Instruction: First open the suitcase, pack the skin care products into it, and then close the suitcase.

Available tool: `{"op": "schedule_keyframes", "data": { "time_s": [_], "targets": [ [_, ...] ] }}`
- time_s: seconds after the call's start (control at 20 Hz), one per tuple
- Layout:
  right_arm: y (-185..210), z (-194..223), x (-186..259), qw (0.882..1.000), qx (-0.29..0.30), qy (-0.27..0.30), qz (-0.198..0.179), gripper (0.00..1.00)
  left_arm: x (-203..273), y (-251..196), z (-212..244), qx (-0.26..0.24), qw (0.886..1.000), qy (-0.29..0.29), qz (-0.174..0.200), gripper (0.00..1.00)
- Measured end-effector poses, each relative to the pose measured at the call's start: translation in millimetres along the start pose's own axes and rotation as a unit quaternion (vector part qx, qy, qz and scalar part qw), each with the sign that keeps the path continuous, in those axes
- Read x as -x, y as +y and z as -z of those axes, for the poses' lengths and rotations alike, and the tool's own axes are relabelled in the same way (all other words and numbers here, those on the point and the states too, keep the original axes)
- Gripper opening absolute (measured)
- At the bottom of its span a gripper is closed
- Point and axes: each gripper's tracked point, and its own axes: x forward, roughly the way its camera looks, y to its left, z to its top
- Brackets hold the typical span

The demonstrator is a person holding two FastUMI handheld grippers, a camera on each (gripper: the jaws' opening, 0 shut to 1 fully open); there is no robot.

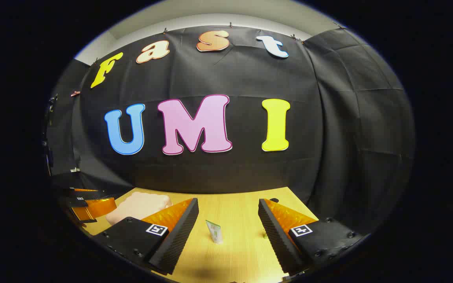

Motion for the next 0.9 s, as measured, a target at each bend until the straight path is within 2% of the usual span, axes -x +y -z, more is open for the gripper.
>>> {"op": "schedule_keyframes", "data": {
  "time_s": [0.9],
  "targets": [
    [-15.0, 11.1, -18.8, 1.0, -0.006, 0.017, -0.017, 0.97, -31.2, -22.8, 12.2, -0.009, 1.0, 0.029, -0.002, 0.95]
  ]
}}
